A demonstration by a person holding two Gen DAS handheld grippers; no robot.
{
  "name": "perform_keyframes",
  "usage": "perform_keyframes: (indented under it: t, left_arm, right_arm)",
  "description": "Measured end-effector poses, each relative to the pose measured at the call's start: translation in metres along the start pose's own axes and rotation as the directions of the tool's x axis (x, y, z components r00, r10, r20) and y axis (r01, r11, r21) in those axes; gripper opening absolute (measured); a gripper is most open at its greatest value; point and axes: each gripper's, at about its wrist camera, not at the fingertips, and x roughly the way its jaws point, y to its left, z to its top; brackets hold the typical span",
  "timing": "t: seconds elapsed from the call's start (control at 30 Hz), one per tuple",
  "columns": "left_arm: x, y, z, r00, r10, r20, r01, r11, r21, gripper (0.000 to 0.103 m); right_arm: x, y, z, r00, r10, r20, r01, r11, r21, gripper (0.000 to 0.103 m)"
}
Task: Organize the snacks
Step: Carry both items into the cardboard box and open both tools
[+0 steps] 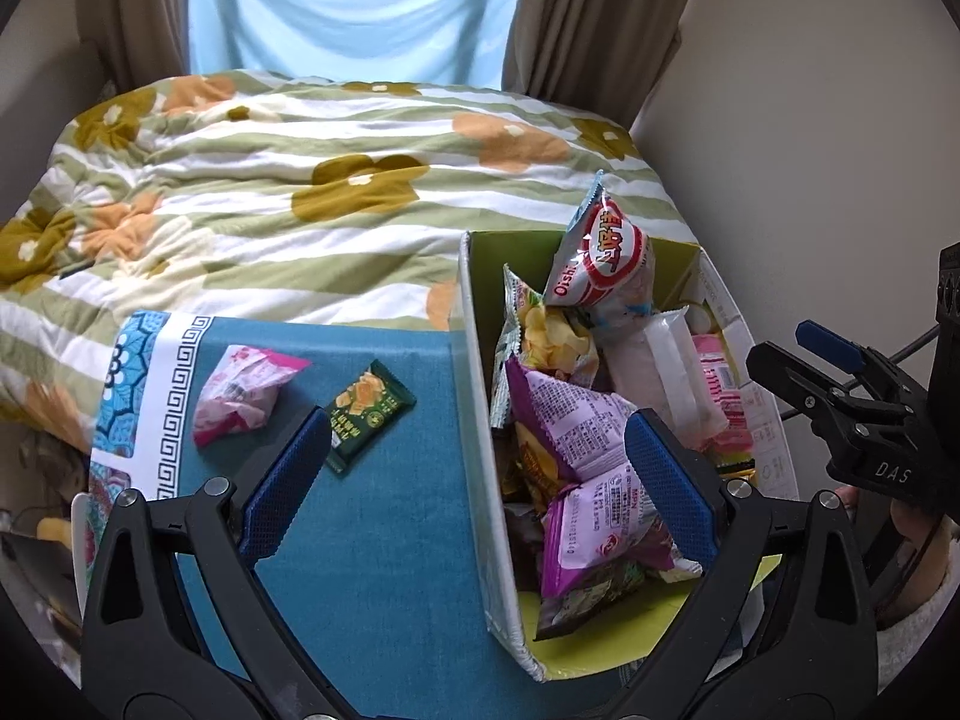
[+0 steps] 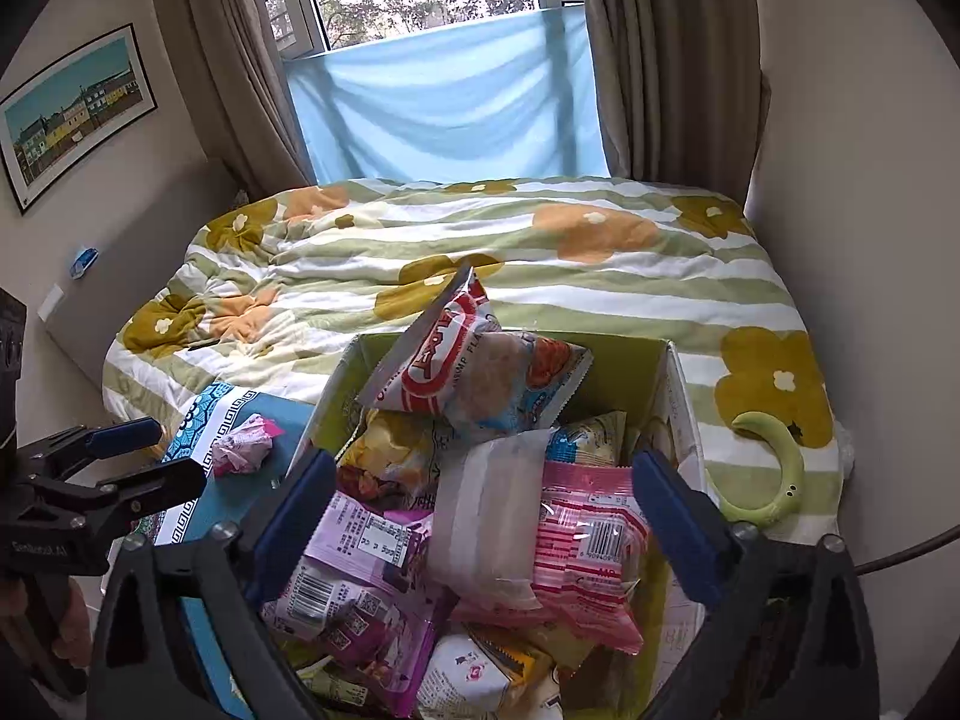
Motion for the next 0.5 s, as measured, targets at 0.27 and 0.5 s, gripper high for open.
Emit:
perform_keyframes:
  t: [0.27, 0.5]
  left_arm:
    - [-0.013, 0.021, -0.041, 0.999, 0.048, 0.004, -0.047, 0.997, -0.065, 0.098]
    - [-0.036, 0.041, -0.055, 0.994, 0.101, 0.032, -0.098, 0.991, -0.089, 0.098]
  right_arm:
    - [-0.007, -0.001, -0.032, 1.0, 0.006, -0.02, -0.006, 1.0, 0.005, 0.101]
    - [-0.018, 0.003, -0.031, 1.0, 0.006, 0.015, -0.006, 1.0, 0.001, 0.102]
